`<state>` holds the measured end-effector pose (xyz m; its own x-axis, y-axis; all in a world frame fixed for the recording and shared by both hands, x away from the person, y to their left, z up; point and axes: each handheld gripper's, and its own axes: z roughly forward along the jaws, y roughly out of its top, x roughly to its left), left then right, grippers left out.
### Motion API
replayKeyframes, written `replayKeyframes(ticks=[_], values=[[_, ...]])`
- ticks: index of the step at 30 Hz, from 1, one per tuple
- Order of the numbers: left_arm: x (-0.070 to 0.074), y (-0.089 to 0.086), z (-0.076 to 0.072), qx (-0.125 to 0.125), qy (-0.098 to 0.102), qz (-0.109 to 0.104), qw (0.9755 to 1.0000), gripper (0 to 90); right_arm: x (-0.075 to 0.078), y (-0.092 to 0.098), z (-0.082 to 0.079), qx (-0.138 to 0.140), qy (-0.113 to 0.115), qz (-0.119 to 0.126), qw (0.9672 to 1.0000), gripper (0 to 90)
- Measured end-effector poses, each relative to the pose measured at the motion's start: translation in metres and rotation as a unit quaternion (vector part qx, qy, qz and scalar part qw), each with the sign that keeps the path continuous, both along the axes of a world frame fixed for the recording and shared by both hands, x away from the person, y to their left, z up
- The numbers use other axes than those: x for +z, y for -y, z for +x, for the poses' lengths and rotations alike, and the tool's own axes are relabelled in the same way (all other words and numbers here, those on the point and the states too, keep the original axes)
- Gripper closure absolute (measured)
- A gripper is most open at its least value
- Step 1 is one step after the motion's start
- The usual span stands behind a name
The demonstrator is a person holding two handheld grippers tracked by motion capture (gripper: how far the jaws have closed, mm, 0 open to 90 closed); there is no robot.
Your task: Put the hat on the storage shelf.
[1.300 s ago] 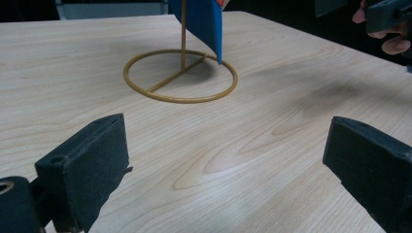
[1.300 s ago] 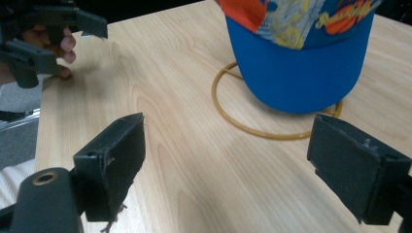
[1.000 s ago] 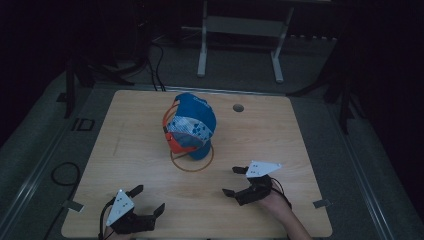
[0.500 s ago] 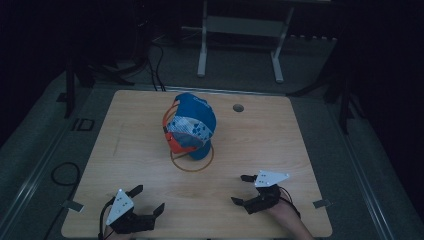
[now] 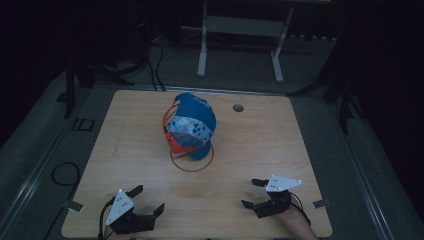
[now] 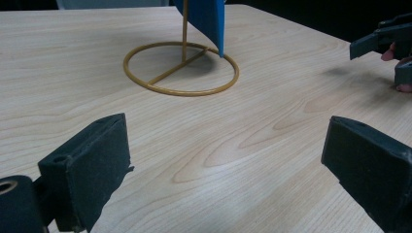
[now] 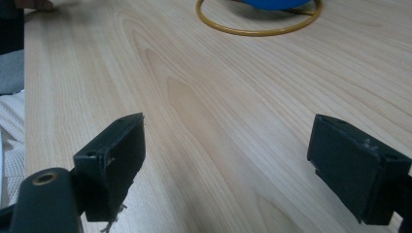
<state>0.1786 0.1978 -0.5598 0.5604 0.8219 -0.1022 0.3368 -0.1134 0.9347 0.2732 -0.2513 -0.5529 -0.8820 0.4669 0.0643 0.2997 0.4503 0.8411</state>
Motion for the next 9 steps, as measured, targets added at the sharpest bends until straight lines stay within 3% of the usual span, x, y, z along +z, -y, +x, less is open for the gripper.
replayKeyframes(ticks=[9], values=[[-0.0005, 0.0001, -0.0002, 0.000, -0.001, 0.000, 1.0000, 3.9, -0.0009, 0.0085, 0.0039, -0.016, 0.002, 0.002, 0.9999, 13.7]])
